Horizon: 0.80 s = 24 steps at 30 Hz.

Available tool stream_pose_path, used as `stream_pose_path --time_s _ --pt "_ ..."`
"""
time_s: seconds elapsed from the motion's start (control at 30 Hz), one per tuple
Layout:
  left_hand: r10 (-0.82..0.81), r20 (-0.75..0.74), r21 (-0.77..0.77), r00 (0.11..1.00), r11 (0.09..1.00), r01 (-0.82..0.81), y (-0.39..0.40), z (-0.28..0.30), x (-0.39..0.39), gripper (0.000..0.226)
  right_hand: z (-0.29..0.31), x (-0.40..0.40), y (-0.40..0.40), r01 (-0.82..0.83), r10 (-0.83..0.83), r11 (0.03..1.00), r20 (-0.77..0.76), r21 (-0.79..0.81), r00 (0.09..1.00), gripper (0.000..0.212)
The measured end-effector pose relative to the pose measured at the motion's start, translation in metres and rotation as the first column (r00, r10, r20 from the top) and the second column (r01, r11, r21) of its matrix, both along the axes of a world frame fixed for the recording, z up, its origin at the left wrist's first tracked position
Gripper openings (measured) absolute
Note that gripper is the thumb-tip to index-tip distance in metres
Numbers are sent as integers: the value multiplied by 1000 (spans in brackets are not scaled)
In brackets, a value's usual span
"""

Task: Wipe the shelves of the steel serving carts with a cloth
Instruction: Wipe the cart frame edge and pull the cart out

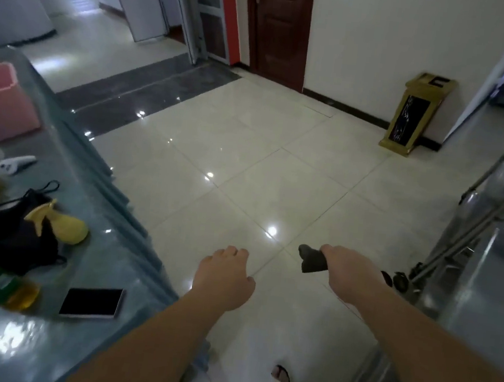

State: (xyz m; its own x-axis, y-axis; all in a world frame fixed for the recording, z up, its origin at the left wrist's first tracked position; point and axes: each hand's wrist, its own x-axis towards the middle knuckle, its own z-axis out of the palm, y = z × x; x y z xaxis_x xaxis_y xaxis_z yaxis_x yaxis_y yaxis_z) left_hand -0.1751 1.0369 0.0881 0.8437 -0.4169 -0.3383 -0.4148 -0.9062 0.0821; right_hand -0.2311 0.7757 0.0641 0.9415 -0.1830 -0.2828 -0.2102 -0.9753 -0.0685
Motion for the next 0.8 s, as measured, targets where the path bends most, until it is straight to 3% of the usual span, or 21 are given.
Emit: stream_pose_path --time_s 0.23,0.5,0.7,0.8 --pt "-141 46 -24 989 990 142 -102 38 116 55 24 91 -86 126 -128 990 22 55 992 31" --pt "-370 0 -17 929 929 370 -229 18 229 54 8 137 -164 379 -377 924 -45 50 925 34" --pt "-610 -81 -68 788 792 606 -339 -9 300 59 -7 166 -225 676 -665 726 -122 129 737 39" --pt "-730 -112 -67 674 682 728 -391 -16 322 60 -14 162 -239 809 -803 556 -129 192 582 22"
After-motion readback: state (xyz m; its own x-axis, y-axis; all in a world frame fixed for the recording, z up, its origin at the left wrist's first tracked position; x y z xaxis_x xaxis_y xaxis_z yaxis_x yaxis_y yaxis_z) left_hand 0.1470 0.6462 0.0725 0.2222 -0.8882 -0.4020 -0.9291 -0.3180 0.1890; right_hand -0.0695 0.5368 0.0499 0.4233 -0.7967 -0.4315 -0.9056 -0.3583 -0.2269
